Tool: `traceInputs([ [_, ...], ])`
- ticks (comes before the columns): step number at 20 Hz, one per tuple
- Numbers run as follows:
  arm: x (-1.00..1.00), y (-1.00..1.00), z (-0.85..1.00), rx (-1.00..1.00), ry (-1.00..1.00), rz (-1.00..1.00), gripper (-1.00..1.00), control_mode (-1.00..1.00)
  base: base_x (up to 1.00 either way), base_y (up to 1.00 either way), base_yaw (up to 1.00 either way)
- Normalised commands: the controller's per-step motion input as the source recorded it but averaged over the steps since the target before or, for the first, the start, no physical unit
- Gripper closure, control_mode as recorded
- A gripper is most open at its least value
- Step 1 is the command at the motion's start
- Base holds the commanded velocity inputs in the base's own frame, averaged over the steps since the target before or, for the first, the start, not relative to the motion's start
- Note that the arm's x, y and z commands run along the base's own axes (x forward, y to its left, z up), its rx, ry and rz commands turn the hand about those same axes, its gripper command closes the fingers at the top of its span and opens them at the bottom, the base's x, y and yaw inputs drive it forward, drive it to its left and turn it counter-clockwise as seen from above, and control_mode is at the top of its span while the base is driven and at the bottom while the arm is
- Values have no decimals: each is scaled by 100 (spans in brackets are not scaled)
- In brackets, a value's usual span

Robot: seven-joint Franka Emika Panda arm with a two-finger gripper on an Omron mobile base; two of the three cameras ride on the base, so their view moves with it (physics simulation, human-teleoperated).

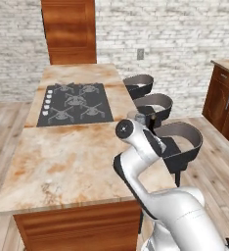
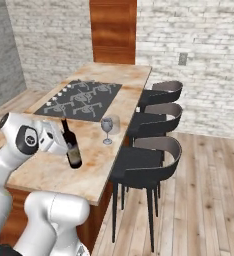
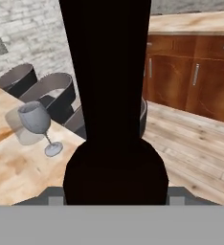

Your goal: There is a wine glass and glass cup on the dining counter. Place the wine bottle next to the wine glass and the juice bottle next to the glass cup.

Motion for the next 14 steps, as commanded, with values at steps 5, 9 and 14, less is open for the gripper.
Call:
traceInputs([
  [5, 57, -25, -9, 0, 8, 0, 100, -100, 0, 0, 0],
  [9, 51, -24, -10, 0, 4, 0, 100, -100, 0, 0, 0],
  [14, 43, -23, -10, 0, 3, 10, 100, -100, 0, 0, 0],
])
